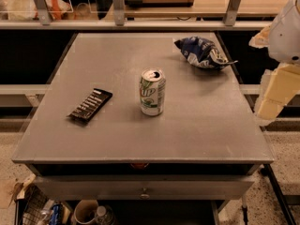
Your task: Knock 7up can over
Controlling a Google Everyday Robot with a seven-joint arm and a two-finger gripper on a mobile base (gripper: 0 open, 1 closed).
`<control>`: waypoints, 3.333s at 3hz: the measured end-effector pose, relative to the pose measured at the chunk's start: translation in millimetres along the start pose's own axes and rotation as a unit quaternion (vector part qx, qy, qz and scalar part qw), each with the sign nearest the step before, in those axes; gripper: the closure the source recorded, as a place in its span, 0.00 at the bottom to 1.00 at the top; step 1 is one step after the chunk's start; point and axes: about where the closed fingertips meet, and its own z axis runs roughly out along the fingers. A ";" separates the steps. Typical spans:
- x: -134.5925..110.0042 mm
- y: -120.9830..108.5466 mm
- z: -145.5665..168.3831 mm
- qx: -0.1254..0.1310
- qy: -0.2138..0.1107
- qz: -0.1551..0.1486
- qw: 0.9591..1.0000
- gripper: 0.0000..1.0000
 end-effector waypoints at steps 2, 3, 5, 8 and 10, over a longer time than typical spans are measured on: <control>-3.4 -1.6 0.1 -0.005 -0.038 0.022 0.999 0.00; -6.6 -11.0 11.6 -0.003 -0.136 0.067 0.988 0.00; -35.5 -19.6 32.5 0.003 -0.306 0.112 0.945 0.00; -49.7 -16.6 45.7 0.005 -0.342 0.112 0.933 0.00; -91.4 -0.1 87.3 -0.017 -0.392 0.100 0.914 0.00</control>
Offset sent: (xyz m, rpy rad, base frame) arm 0.0156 0.0097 0.0120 0.4915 -0.0098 -0.1184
